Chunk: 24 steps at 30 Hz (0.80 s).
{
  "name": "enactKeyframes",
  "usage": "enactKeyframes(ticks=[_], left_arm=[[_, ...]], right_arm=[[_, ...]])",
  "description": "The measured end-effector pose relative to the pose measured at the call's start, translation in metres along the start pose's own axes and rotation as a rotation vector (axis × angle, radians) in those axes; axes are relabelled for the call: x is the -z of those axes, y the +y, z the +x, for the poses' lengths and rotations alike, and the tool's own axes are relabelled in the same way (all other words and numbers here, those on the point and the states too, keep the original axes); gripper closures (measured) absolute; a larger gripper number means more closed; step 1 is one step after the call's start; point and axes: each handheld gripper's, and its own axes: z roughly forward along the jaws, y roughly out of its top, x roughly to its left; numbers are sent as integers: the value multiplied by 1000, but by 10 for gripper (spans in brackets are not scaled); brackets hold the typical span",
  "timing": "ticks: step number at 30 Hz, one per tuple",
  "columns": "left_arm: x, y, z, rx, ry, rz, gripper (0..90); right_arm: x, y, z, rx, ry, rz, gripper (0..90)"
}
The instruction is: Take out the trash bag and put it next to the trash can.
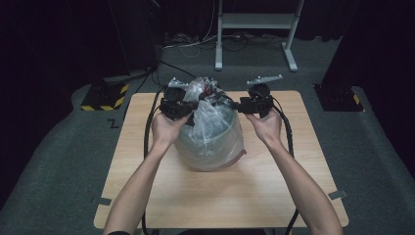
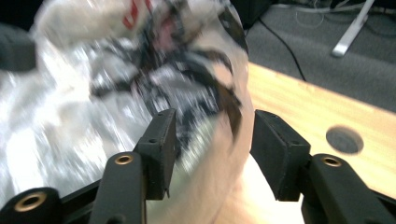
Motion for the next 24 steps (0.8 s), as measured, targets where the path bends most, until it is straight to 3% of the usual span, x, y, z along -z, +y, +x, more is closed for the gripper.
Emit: enactKeyframes(ticks=[2,3,9,19,24], left_arm=[[2,1,0,-1,-1,-5,900],[4,2,-1,-5,0,-8,900],[12,6,1,-10,0,-30,900],[25,8,6,3,-10,-70,900],[34,8,10,9,-11,-85,900]], right_arm=[[4,-9,-6,-20,22,-37,495],[6,-13,-8,-24,9,-44,496],[6,-45,-22,-58,-16,-41,478],[-18,-118,-45,-95,-101,66,465],[-32,-150,-55,-93,-175,114,463]])
